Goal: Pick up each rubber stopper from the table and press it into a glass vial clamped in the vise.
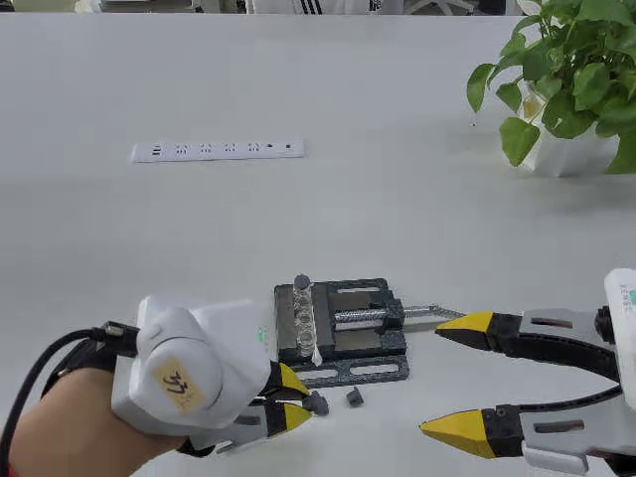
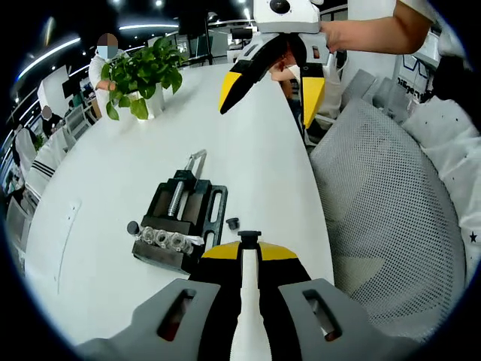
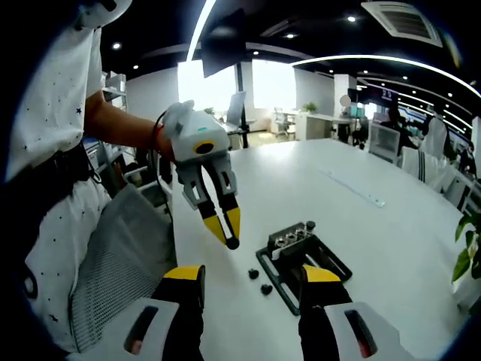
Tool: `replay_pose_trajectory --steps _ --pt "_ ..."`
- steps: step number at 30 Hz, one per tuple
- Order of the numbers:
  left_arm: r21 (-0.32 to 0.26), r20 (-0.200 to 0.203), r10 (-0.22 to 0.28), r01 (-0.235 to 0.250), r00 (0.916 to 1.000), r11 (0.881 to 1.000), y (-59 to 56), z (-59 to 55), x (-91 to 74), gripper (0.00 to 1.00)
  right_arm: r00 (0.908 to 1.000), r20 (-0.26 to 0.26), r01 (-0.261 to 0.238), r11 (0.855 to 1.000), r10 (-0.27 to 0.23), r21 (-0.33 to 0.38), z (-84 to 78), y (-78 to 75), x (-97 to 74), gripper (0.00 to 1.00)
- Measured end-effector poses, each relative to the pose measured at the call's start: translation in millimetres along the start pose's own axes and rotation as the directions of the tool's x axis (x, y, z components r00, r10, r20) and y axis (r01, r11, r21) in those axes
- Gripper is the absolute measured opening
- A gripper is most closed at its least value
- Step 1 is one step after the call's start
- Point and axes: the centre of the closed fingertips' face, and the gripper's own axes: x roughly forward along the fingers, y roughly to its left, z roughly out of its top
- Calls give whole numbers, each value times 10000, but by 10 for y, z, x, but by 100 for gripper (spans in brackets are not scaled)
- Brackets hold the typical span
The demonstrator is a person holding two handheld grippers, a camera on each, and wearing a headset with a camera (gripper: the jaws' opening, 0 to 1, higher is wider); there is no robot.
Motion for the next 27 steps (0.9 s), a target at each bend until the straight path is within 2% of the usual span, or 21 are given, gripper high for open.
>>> replay_pose_trajectory --steps 6,11,20,27 --pt "156 258 115 -119 9996 9998 -15 217 -133 3 9987 277 -417 9982 429 -435 220 90 56 42" --pt "317 294 87 -96 9995 9995 -61 329 -215 3 9958 336 -825 9942 849 -690 328 163 109 35" --pt "509 347 3 -21 9994 9987 -114 425 -283 3 9893 163 -1427 9847 1450 -1003 365 283 251 27" --pt "562 548 -125 94 9984 9984 -156 520 -309 3 9833 -63 -1813 9752 1820 -1271 350 358 317 21"
